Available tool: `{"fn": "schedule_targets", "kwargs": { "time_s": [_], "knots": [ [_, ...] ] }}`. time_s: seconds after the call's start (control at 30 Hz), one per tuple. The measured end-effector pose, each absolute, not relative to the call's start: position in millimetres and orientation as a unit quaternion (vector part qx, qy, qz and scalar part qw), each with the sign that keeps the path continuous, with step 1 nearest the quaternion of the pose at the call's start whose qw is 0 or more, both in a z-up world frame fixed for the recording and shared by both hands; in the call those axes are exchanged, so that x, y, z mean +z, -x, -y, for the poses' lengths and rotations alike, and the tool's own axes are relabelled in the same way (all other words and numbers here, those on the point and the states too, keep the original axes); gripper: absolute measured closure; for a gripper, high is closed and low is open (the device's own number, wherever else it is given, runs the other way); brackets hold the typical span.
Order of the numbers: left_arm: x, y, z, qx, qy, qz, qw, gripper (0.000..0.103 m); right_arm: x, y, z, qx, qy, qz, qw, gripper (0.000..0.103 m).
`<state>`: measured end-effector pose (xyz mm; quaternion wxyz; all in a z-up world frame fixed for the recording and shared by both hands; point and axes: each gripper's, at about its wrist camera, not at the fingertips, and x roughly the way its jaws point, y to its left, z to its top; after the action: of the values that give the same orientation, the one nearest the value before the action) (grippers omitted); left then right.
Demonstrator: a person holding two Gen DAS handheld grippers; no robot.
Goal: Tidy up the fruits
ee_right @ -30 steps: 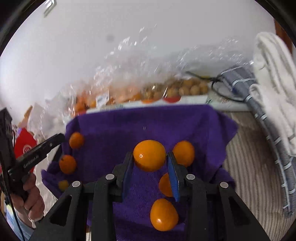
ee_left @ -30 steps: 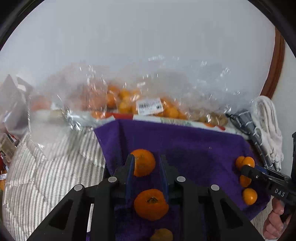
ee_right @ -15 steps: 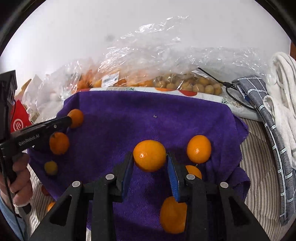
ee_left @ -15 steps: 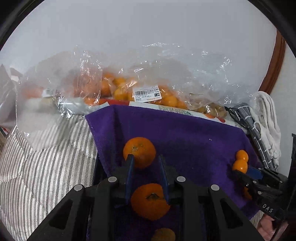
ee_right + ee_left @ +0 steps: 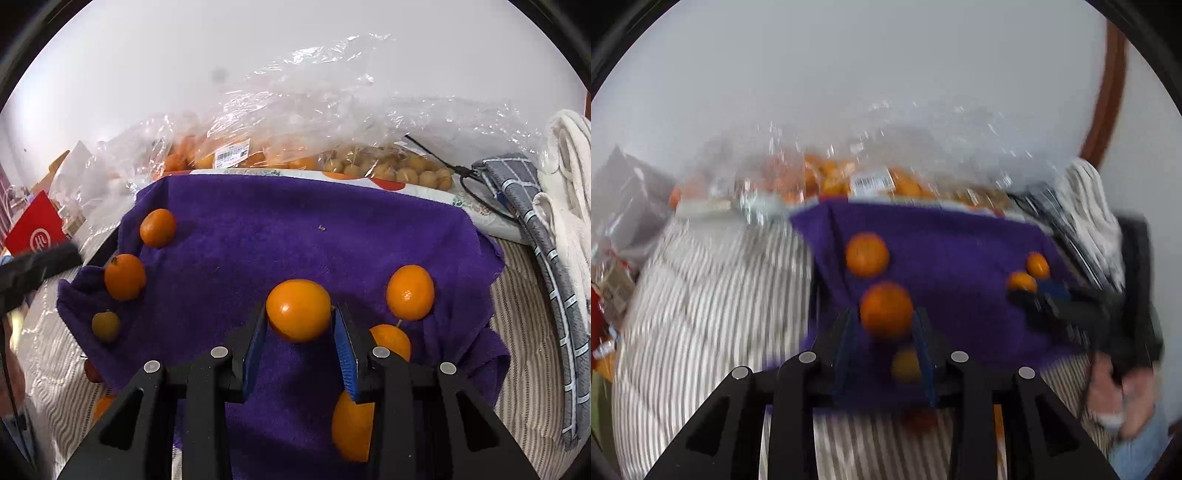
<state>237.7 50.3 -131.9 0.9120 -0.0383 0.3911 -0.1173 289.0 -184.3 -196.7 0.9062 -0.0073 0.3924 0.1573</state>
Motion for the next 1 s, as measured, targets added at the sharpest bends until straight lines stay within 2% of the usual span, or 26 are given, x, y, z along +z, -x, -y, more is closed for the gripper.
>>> {"fn": "schedule_targets", "kwargs": {
  "time_s": [0.2,0.37,0.5,0.57,0.83,1.0],
  "knots": [
    [-153,-197,-52,-0.154,0.066,-0.422,0.891,0.072,-198,-287,189,0.160,-0.006,-0.405,0.900,0.063],
    [-173,-199,-40,-0.140,0.061,-0.440,0.885,0.073,-182,-269,202,0.148,-0.004,-0.372,0.916,0.057],
    [-181,-205,-33,-0.134,0.056,-0.452,0.880,0.073,-171,-257,212,0.121,0.008,-0.353,0.928,0.057],
    [-181,-206,-30,-0.126,0.046,-0.449,0.883,0.079,-167,-252,217,0.124,-0.002,-0.352,0.928,0.057],
    [-145,-196,-46,-0.129,0.038,-0.426,0.895,0.081,-158,-220,216,0.126,0.024,-0.351,0.928,0.057],
    [-109,-223,-56,-0.108,0.038,-0.389,0.914,0.081,-167,-206,221,0.120,0.009,-0.367,0.923,0.057]
  ]
}}
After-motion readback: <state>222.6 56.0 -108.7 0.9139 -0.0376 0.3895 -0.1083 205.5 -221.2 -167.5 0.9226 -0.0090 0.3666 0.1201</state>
